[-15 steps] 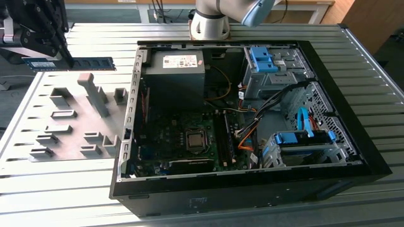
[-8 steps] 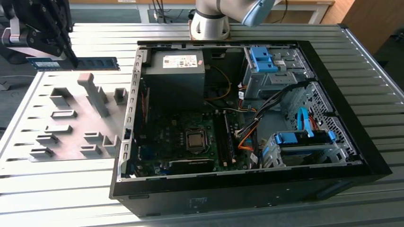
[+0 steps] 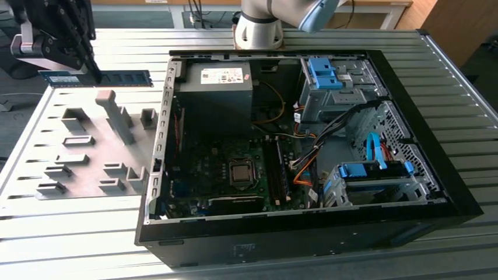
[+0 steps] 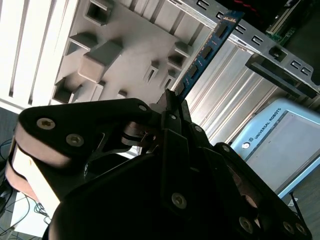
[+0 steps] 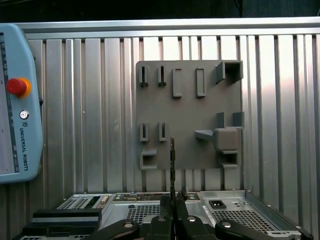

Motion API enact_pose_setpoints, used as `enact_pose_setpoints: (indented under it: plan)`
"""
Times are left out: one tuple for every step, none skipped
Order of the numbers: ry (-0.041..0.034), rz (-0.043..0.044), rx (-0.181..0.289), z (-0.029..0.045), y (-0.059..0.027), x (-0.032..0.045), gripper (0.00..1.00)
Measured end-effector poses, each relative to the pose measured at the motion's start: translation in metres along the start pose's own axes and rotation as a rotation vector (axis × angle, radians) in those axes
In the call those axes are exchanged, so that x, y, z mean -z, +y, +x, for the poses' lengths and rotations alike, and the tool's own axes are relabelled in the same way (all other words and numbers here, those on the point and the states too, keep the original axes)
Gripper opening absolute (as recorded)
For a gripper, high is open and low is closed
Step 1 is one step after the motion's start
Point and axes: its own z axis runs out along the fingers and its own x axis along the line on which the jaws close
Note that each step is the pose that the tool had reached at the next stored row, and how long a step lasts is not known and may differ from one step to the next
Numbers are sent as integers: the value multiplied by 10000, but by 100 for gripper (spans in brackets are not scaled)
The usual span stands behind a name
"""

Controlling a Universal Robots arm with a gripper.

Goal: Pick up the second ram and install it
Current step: 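Pick up the second ram and move it above second insertion slot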

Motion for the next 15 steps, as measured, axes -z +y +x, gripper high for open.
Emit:
enact_pose_setpoints:
  plan:
    - [0, 0, 0, 0, -8, 0, 14]
    - [0, 0, 0, -1, -15, 0, 14]
    - [0, 0, 0, -1, -22, 0, 14]
    - [0, -1, 0, -1, -30, 1, 14]
    - [0, -1, 0, -2, -39, 0, 14]
    - [0, 0, -1, -2, -47, 0, 14]
    - [-1, 0, 0, -2, -56, 0, 14]
    - [0, -1, 0, -3, -64, 1, 14]
    - [0, -1, 0, -3, -72, 0, 14]
    - [1, -1, 0, -3, -81, 1, 14]
    - [0, -1, 0, -4, -90, 1, 14]
    - [0, 0, 0, -4, -101, 1, 14]
    - [0, 0, 0, -4, -111, 1, 14]
    - [0, -1, -1, -5, -122, 1, 14]
    - [0, -1, -1, -5, -132, 1, 14]
